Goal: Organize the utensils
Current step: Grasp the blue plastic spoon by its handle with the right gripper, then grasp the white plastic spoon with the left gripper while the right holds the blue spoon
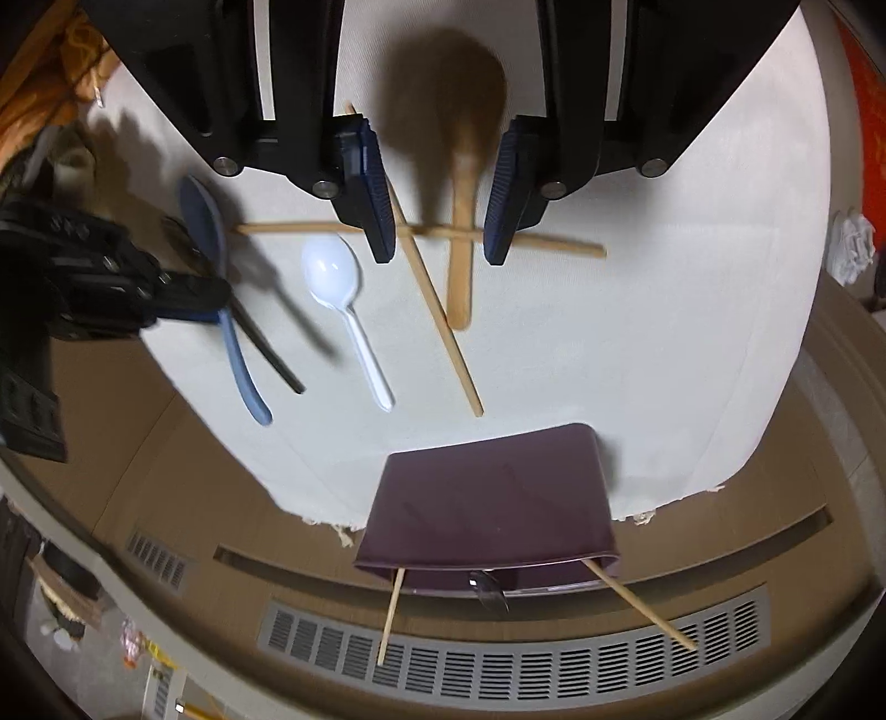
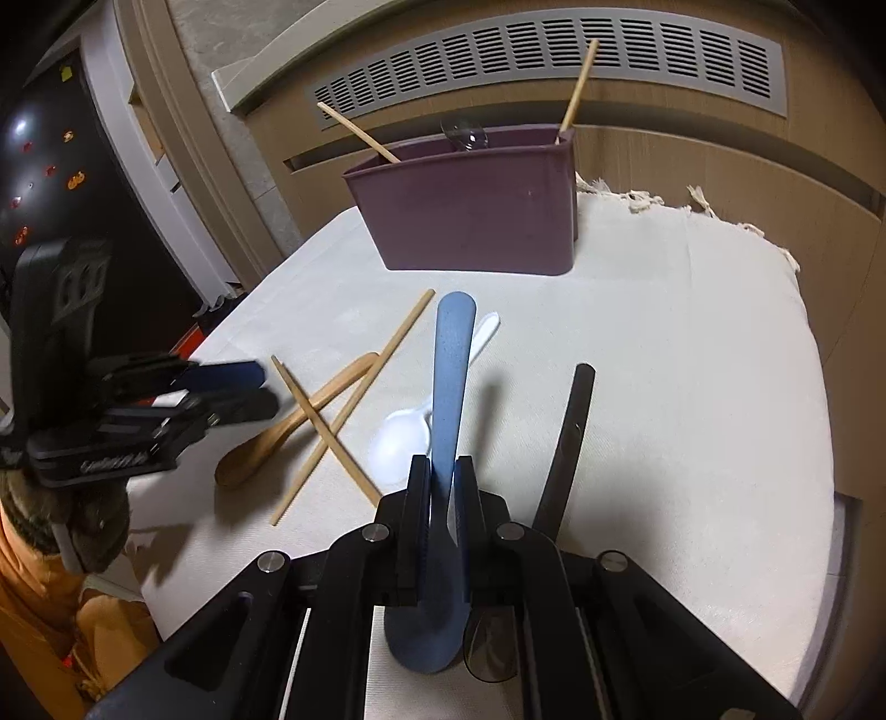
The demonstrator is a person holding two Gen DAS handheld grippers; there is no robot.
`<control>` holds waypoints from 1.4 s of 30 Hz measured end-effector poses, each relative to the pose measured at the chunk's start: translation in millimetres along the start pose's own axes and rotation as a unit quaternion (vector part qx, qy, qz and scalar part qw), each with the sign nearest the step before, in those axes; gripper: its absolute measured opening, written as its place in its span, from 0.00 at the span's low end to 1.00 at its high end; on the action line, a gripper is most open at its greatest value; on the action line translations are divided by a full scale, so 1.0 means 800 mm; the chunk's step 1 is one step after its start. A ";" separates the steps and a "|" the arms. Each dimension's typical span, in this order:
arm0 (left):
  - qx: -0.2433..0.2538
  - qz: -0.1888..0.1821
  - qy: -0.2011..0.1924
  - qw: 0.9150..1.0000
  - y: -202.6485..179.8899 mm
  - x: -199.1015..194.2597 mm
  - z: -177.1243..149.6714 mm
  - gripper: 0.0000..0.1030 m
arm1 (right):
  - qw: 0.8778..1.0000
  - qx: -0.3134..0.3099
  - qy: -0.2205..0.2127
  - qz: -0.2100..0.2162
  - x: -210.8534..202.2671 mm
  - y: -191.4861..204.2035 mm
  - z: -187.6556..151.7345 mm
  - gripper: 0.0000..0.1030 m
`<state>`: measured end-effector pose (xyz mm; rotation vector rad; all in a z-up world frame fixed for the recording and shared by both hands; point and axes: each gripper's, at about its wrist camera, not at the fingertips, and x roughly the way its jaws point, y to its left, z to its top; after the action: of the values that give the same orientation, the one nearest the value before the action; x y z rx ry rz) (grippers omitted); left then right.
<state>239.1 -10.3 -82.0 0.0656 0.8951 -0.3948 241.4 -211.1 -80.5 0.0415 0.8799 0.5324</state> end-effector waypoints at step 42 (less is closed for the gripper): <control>0.039 0.037 0.052 0.997 -0.074 0.124 0.095 0.11 | 0.999 0.034 -0.011 0.010 0.013 -0.027 -0.024 0.09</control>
<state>329.5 -112.5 -104.4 0.1926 0.9766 -0.3606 242.0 -228.4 -105.7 0.1187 0.8764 0.5190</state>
